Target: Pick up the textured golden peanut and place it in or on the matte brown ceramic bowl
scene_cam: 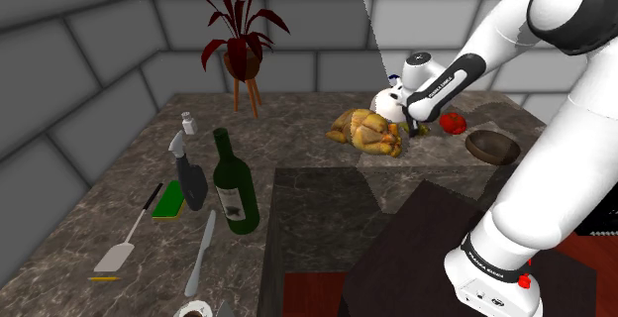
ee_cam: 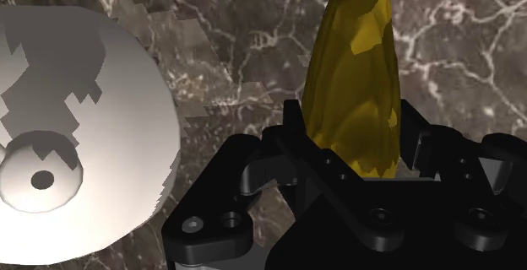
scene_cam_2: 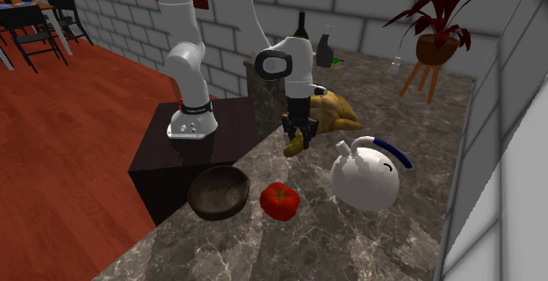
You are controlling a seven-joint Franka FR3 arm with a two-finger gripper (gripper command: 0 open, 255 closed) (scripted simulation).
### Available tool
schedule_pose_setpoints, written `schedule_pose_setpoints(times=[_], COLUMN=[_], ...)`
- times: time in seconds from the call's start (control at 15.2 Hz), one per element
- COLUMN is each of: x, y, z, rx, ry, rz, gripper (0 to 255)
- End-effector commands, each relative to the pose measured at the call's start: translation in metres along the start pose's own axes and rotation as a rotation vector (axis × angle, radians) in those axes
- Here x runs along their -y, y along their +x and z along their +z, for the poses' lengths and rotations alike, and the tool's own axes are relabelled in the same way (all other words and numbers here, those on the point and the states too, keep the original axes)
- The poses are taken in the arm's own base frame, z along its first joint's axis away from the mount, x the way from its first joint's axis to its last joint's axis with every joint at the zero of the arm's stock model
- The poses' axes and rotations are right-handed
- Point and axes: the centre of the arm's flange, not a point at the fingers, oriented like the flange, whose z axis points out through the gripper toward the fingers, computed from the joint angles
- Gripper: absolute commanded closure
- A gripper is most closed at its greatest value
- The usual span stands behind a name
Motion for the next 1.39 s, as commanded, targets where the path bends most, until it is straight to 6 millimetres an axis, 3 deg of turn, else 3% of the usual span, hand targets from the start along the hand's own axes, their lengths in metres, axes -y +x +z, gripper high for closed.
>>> schedule_pose_setpoints(times=[0.0,0.99,1.32], x=[-0.002,-0.023,-0.010], y=[-0.003,-0.021,-0.084], z=[-0.010,-0.083,-0.071], rx=[0.000,0.000,0.000], ry=[0.000,0.000,0.000], rz=[0.000,0.000,0.000], gripper=[255,255,255])
